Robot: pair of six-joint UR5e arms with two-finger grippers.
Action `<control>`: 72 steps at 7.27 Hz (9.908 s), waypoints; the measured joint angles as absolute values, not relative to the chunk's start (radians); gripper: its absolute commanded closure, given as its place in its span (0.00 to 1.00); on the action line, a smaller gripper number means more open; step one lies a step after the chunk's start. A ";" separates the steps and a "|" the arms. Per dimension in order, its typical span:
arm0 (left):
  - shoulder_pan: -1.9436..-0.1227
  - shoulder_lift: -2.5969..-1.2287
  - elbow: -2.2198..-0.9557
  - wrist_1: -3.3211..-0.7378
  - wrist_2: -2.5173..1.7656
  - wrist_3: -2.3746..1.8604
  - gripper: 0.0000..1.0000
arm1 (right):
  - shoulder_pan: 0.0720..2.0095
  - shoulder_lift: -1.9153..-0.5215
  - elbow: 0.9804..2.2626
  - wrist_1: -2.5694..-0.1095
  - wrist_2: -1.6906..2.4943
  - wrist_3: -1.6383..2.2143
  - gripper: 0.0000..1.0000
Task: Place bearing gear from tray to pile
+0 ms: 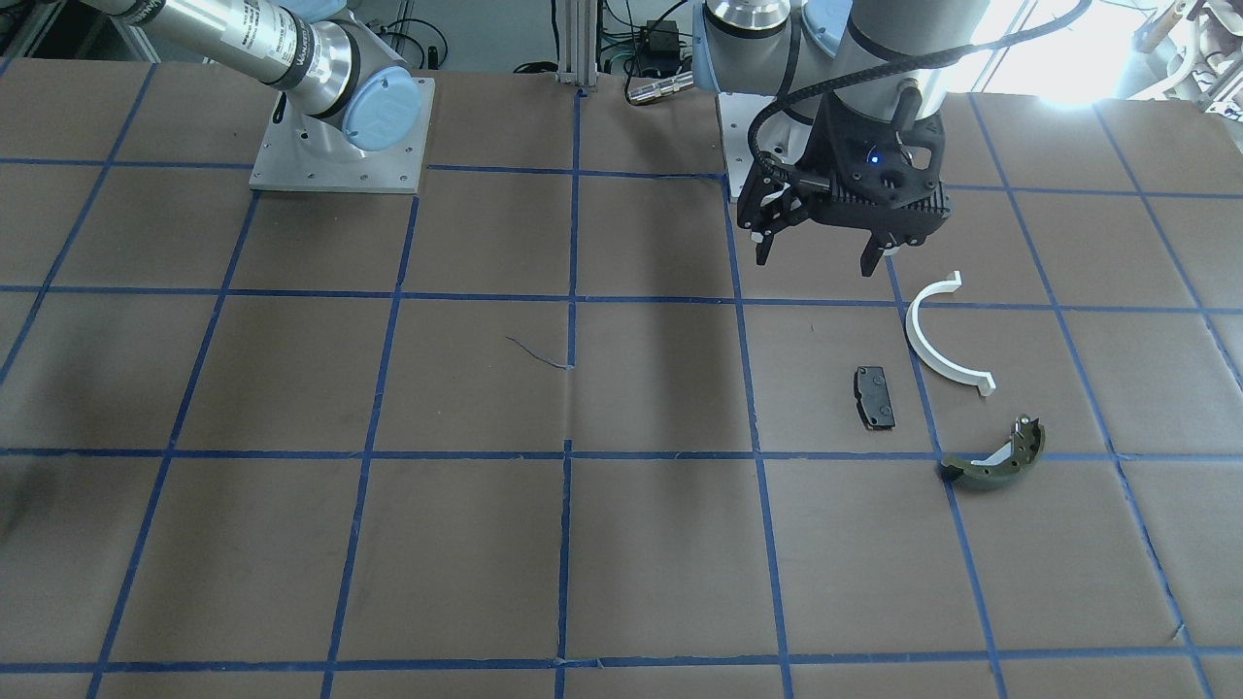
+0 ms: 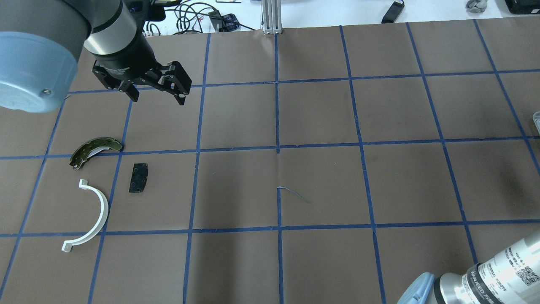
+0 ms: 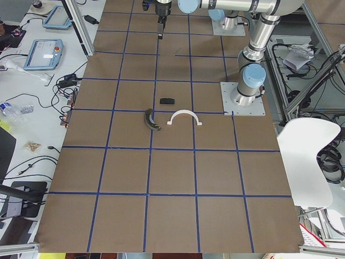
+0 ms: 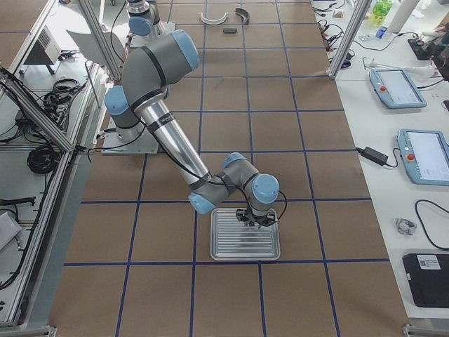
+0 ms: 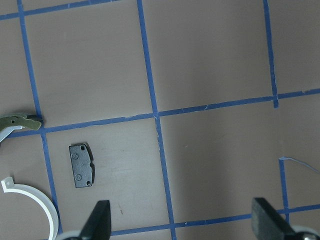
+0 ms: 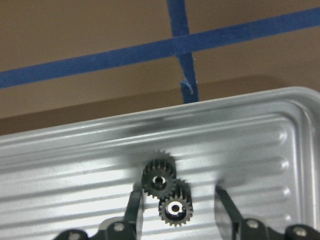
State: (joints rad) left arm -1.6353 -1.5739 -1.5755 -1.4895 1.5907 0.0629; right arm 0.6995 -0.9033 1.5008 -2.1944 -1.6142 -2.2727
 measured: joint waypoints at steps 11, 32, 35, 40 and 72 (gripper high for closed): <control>-1.634 -1.574 -1.575 -1.490 1.591 0.063 0.00 | 0.720 -0.997 1.498 -2.107 -1.697 -2.039 1.00; -1.632 -1.552 -1.580 -1.473 1.593 0.076 0.00 | 2.059 -1.109 1.635 -2.044 -1.550 0.262 0.00; -1.636 -1.566 -1.598 -1.469 1.590 0.061 0.00 | 1.832 -1.172 1.637 -2.021 -1.615 -0.105 0.00; -1.776 -1.713 -1.697 -1.383 1.590 -0.175 0.00 | 1.323 -1.251 1.637 -1.981 -1.691 -0.875 0.00; -1.146 -1.901 -1.979 -0.971 1.618 0.624 0.01 | 0.689 -0.944 1.559 -2.178 -1.602 -1.463 0.61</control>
State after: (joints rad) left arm -1.1463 -1.9006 -1.9789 -0.9712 1.6179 0.6237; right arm 0.6885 -0.9442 1.5590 -2.1784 -1.6021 -1.4629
